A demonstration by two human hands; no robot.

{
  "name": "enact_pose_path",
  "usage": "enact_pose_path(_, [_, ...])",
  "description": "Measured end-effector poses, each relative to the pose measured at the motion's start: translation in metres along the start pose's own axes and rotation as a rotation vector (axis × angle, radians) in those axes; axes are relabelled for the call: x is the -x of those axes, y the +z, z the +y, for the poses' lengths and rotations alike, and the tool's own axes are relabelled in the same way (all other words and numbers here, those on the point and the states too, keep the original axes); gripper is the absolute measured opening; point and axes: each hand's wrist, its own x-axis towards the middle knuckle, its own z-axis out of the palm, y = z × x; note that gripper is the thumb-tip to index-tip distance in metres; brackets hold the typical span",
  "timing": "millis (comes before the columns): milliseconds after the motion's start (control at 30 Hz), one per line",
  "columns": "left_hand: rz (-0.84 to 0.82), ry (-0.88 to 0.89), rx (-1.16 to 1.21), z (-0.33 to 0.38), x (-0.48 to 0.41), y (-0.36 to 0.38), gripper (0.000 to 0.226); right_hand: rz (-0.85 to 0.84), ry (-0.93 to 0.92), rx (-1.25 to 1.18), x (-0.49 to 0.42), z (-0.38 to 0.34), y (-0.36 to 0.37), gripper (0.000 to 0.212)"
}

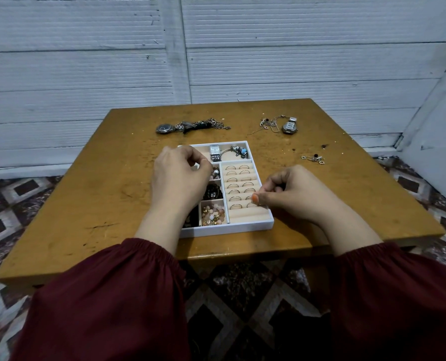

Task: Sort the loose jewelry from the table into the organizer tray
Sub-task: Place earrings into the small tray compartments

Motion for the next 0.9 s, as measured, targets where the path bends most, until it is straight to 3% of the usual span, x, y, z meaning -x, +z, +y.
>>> enact_pose_path(367, [0.012,0.005,-0.004,0.002,0.001,-0.001,0.011,0.007,0.004,-0.101,-0.003,0.005,-0.002,0.021])
enact_pose_path(633, [-0.019,0.066,0.084,0.013,0.008,0.010,0.010,0.261,-0.022,-0.268,-0.013,0.015,-0.007,0.015])
enact_pose_path(900, [-0.153,0.150,0.204,0.045,-0.016,0.029,0.011,0.564,-0.029,-0.367,-0.031,0.025,-0.032,0.006])
